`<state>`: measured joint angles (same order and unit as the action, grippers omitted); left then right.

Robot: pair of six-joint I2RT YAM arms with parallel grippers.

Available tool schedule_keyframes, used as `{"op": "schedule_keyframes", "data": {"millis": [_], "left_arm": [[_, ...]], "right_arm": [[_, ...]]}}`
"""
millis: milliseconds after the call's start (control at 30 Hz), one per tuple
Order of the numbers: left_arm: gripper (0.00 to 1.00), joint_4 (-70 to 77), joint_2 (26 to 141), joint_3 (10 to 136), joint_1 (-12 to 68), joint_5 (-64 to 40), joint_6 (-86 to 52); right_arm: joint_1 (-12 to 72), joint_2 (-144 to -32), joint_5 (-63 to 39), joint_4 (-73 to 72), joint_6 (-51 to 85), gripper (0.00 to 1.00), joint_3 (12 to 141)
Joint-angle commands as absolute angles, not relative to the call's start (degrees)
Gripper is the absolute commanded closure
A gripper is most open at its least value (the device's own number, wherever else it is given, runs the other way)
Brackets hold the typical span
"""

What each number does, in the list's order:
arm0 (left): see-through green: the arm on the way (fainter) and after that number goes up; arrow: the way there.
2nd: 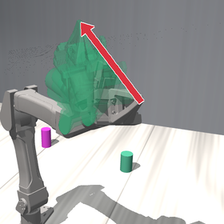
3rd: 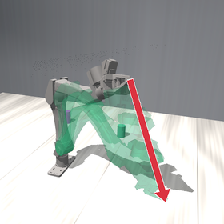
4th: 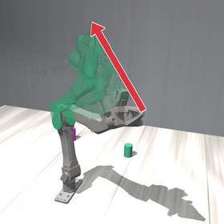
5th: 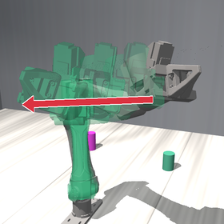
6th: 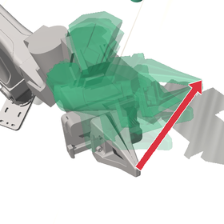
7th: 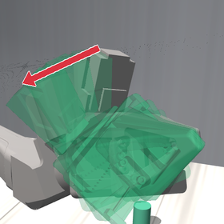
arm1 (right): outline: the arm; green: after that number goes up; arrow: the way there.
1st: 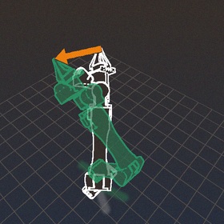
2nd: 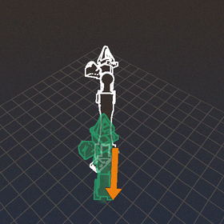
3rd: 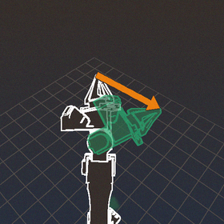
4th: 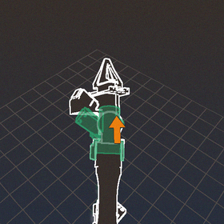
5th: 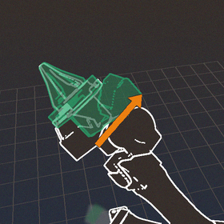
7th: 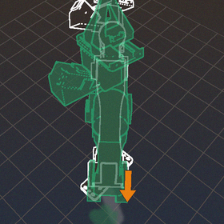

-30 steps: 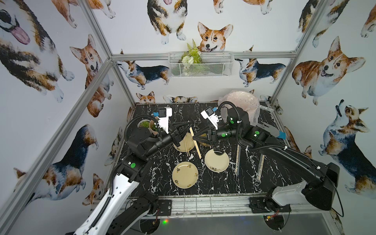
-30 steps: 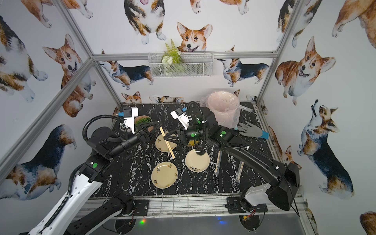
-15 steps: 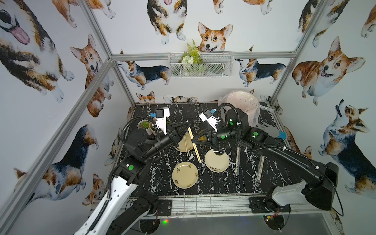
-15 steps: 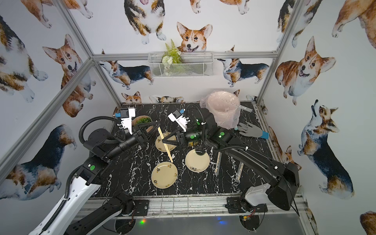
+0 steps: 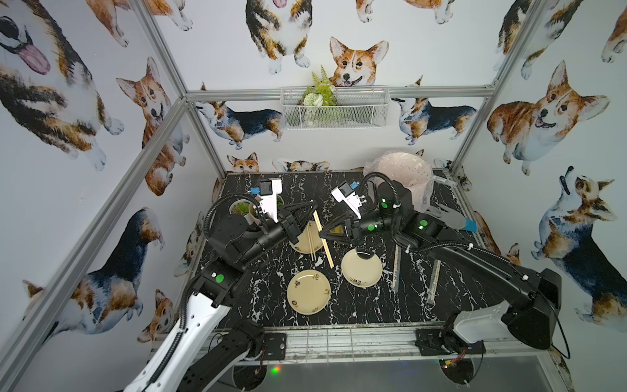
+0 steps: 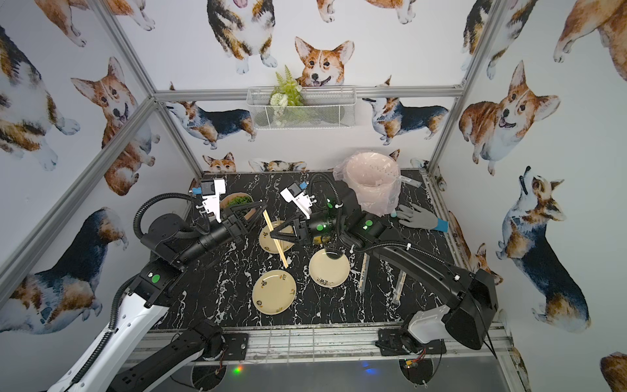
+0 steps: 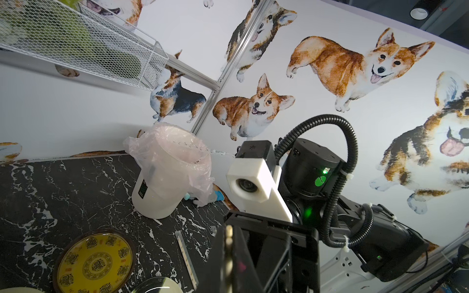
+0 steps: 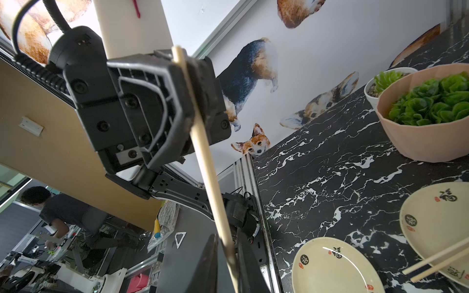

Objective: Remove the packaging of disposable chopsticks
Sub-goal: Place the disposable chopsticks on the plate.

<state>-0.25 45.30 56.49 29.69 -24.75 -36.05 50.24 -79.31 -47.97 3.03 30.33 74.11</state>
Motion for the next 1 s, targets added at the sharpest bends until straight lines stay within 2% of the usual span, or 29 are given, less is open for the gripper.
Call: {"op": "schedule_keyframes", "data": {"millis": [0, 133, 233, 300, 333, 500, 533, 567, 600, 733, 867, 967], "left_arm": [[1.00, 2.03, 45.12, 57.13, 29.68, -24.53, -36.74], [1.00, 2.09, 45.15, 57.13, 29.66, -24.26, -37.26], [1.00, 1.95, 45.18, 57.13, 29.71, -24.11, -37.27], [1.00, 1.54, 45.16, 57.04, 29.71, -23.50, -37.28], [1.00, 1.28, 45.16, 56.96, 29.64, -23.10, -37.29], [1.00, -0.23, 44.31, 56.54, 29.66, -19.91, -36.91], [0.91, -0.79, 43.91, 56.35, 29.63, -18.46, -36.78], [0.74, -1.35, 43.41, 56.10, 29.68, -17.09, -36.66], [0.61, -1.83, 42.95, 55.84, 29.67, -15.84, -36.48], [0.38, -3.84, 40.96, 55.29, 29.65, -11.10, -35.75], [0.36, -6.56, 39.18, 55.35, 29.62, -6.95, -34.25], [0.36, -8.52, 38.20, 55.46, 29.62, -4.54, -33.02]], "right_arm": [[50.27, -79.49, -49.39, 0.09, 31.46, 0.82, 74.72], [50.27, -79.85, -50.57, -0.12, 31.55, 0.75, 74.66], [50.27, -79.54, -51.08, -0.78, 31.57, 0.84, 74.20], [50.27, -79.45, -51.74, -1.52, 31.88, 0.98, 74.02], [50.28, -79.33, -51.68, -1.69, 31.99, 1.00, 73.93], [50.27, -78.32, -47.47, 1.30, 30.59, 1.00, 74.24], [50.12, -78.36, -46.24, 2.80, 30.15, 1.00, 74.65], [49.95, -78.53, -45.40, 3.94, 29.98, 1.00, 74.96], [49.63, -78.79, -44.98, 4.63, 30.19, 1.00, 75.16], [47.65, -79.96, -44.14, 4.29, 32.73, 1.00, 74.22], [44.44, -81.56, -44.04, 0.61, 37.91, 1.00, 71.46], [41.46, -83.96, -40.96, 4.77, 38.64, 1.00, 71.61]]}}
